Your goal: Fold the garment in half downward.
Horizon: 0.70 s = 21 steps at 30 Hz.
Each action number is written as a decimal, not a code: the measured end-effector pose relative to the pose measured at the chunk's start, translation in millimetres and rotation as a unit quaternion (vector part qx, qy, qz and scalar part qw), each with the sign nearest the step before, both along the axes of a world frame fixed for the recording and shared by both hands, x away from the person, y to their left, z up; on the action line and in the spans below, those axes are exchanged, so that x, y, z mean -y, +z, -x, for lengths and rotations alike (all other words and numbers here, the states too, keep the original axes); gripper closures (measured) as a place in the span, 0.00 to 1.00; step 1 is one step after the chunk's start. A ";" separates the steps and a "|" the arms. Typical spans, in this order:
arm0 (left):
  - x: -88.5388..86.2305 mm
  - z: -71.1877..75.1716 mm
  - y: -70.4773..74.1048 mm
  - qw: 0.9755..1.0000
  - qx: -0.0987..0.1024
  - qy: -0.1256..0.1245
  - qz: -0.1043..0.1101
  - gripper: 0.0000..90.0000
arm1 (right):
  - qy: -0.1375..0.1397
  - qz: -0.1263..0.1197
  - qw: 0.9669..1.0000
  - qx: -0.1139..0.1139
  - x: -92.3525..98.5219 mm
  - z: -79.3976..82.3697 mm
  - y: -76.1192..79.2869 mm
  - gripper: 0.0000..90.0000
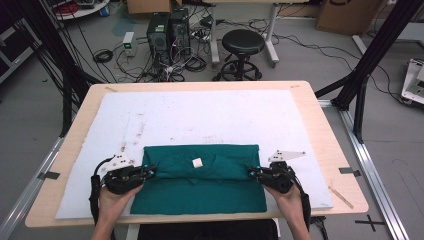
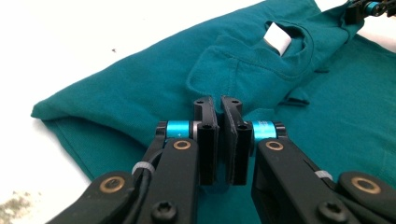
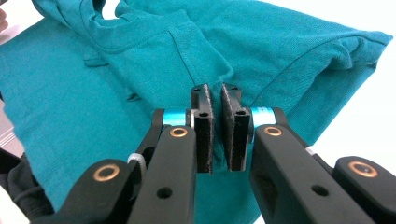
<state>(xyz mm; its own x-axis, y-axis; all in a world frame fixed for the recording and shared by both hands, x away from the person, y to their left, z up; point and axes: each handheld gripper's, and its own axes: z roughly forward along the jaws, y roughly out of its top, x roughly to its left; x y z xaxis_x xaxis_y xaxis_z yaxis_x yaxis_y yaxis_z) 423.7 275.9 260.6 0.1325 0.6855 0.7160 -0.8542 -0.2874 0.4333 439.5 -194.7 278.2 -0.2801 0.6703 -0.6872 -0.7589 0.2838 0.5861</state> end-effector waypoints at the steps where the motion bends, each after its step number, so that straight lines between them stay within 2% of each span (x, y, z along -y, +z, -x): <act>1: 0.0 -0.3 -1.3 1.000 -0.002 -0.001 0.000 0.94 | 0.000 0.000 1.000 -0.001 0.1 -0.1 -1.1 0.95; 6: -1.4 -1.3 -7.1 1.000 -0.006 -0.006 -0.002 0.94 | 0.000 0.001 1.000 0.000 1.0 -1.7 -7.2 0.95; 13: -1.5 -7.1 -15.2 1.000 -0.027 0.002 -0.014 0.94 | -0.009 0.002 1.000 -0.007 1.0 -4.0 -16.7 0.92; 15: -2.4 -7.8 -14.5 0.999 -0.031 -0.004 -0.013 0.91 | -0.014 -0.001 1.000 -0.015 0.1 -6.2 -16.3 0.82; 17: -4.6 -3.4 -12.8 0.999 -0.036 -0.018 -0.015 0.80 | -0.016 -0.003 1.000 -0.016 -1.2 -5.9 -15.3 0.73; 20: -5.7 8.4 -9.6 0.999 -0.030 -0.035 -0.012 0.68 | -0.001 -0.003 1.000 -0.010 -3.7 0.3 -14.0 0.61; 21: -5.7 12.4 -7.6 0.999 -0.027 -0.040 -0.013 0.66 | 0.005 0.000 1.000 -0.010 -4.7 2.7 -12.6 0.61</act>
<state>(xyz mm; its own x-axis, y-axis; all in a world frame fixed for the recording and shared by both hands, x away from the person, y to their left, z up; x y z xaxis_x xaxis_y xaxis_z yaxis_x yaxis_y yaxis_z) 411.3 281.6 253.1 0.2240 0.6521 0.7243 -0.8506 -0.2319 0.4719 436.8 -190.0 265.6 -0.2996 0.6672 -0.6820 -0.7498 0.2774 0.6007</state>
